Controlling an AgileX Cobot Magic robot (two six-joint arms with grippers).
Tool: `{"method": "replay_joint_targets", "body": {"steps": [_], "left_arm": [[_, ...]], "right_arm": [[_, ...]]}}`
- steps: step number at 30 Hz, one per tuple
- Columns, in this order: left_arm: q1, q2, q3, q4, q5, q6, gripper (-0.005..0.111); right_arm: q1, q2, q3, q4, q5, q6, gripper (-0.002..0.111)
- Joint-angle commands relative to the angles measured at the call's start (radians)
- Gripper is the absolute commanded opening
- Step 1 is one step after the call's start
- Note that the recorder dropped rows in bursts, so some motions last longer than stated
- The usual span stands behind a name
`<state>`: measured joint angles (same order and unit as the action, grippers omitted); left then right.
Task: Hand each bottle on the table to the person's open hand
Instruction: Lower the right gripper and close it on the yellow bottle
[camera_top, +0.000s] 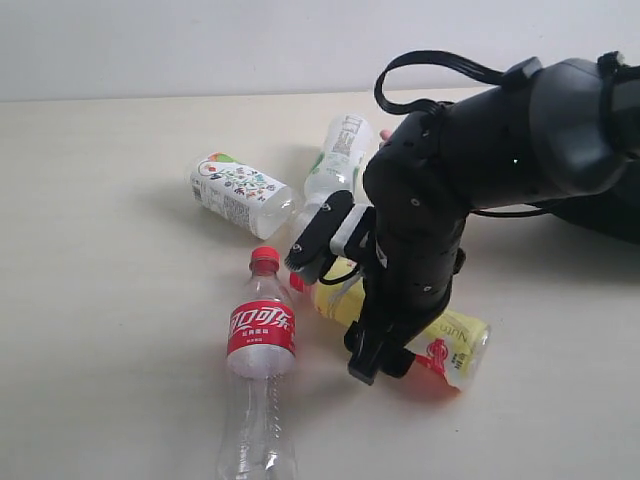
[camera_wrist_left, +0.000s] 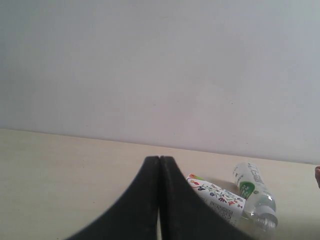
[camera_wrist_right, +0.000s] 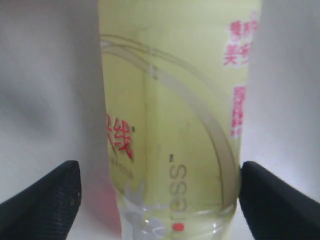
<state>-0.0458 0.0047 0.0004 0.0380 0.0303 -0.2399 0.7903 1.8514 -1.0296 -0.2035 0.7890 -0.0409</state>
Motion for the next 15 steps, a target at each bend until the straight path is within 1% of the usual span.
{"method": "replay_joint_targets", "body": {"steps": [1,5,8,12,13,15], "left_arm": [[-0.005,-0.005,0.000,0.000,-0.003,0.002,0.000],[-0.005,-0.005,0.000,0.000,-0.003,0.002,0.000],[-0.005,-0.005,0.000,0.000,-0.003,0.002,0.000],[-0.005,-0.005,0.000,0.000,-0.003,0.002,0.000],[-0.005,-0.005,0.000,0.000,-0.003,0.002,0.000],[-0.005,-0.005,0.000,0.000,-0.003,0.002,0.000]], "right_arm": [[0.001,0.023,0.005,-0.009,-0.009,-0.008,0.081],[0.001,0.040,0.005,-0.009,-0.003,0.001,0.079],[0.001,0.051,0.005,-0.009,0.000,0.010,0.071],[0.001,0.055,0.005,-0.011,0.020,0.010,0.048],[0.001,0.055,0.005,-0.013,0.033,0.010,0.039],[0.001,0.055,0.005,-0.017,0.071,0.010,0.026]]}}
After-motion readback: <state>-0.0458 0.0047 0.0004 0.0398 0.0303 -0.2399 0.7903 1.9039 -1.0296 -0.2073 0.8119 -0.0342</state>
